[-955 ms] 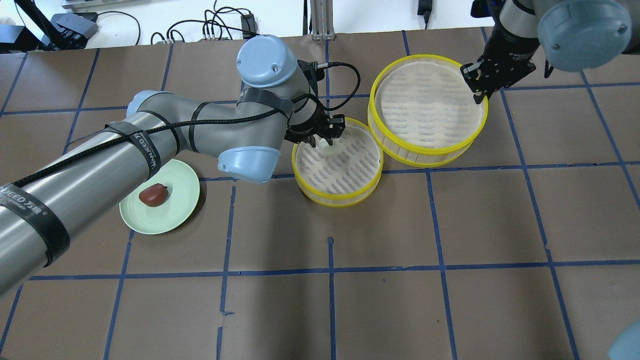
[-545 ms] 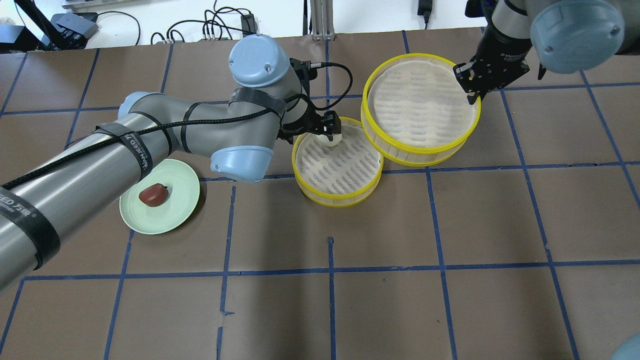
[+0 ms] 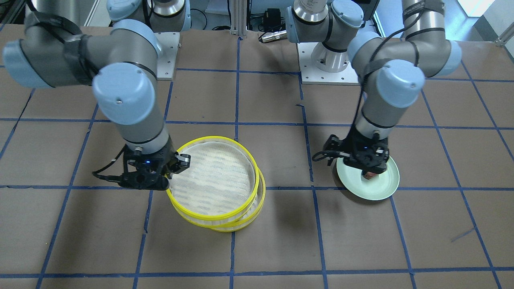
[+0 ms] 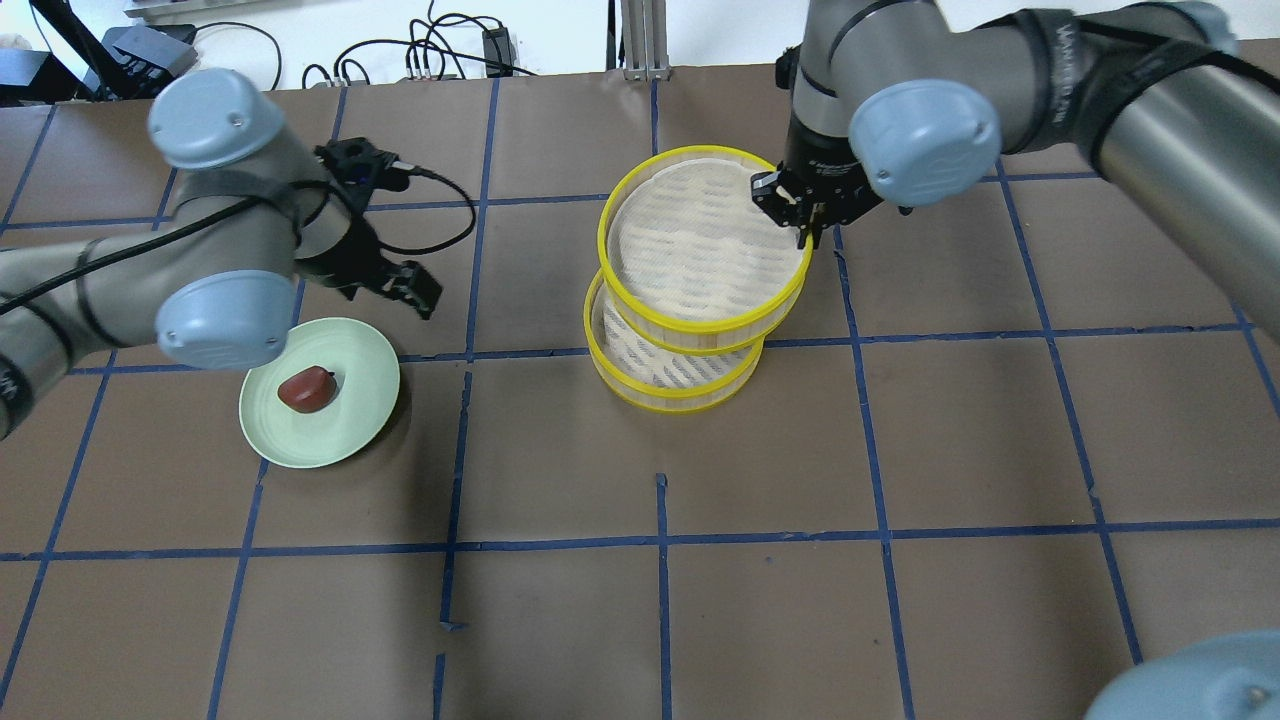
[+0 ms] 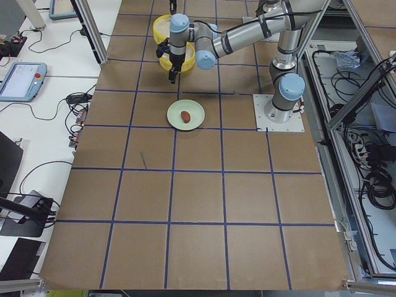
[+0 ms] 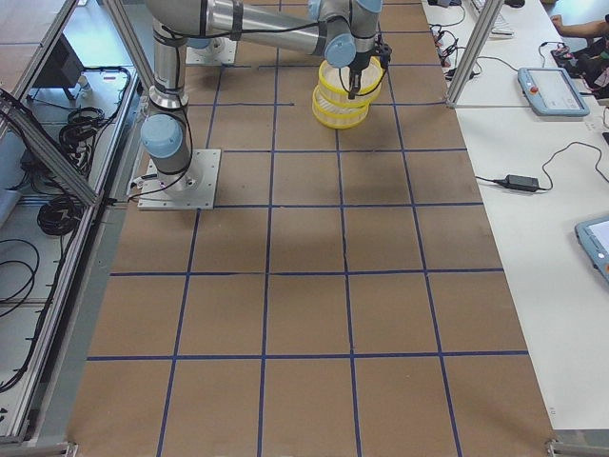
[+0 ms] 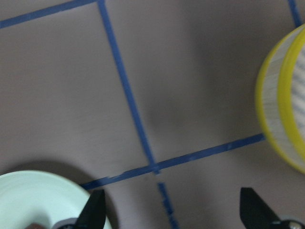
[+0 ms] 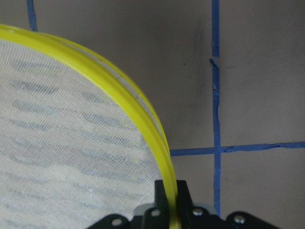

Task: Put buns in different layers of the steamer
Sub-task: 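Set the top tier back onto the bottom tier while the left returns to the plate, then grasp the dark red bun with the left gripper while the right releases the tier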

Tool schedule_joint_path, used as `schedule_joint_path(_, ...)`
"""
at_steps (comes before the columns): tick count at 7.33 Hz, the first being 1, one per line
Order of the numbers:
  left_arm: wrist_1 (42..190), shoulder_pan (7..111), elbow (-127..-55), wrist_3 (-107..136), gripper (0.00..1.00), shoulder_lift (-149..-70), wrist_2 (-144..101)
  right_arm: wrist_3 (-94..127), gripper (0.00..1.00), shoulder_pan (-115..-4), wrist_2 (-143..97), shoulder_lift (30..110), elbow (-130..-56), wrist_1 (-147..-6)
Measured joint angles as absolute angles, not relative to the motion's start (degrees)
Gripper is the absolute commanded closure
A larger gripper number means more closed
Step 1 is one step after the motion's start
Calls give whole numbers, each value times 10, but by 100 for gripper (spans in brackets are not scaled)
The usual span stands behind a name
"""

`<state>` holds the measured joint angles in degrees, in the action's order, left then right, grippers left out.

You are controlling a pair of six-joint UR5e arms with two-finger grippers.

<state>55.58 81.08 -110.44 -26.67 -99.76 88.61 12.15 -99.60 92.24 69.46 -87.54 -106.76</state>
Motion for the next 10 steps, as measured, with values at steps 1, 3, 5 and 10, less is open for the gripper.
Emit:
schedule_joint_path(1, 559, 755, -1123, -323, 0, -1003, 886, 139, 88, -1016, 937, 676, -877, -1084)
schedule_joint_path(3, 556, 707, -1140, -361, 3, -1041, 886, 136, 88, -1026, 947, 659, -881, -1093)
schedule_joint_path(5, 540, 699, -1141, -366, 65, -1065, 885, 139, 88, -1027, 945, 656, -889, -1094)
schedule_joint_path(10, 509, 699, -1128, -367, 98, -1068, 887, 140, 0, -1027, 950, 660, -898, -1092)
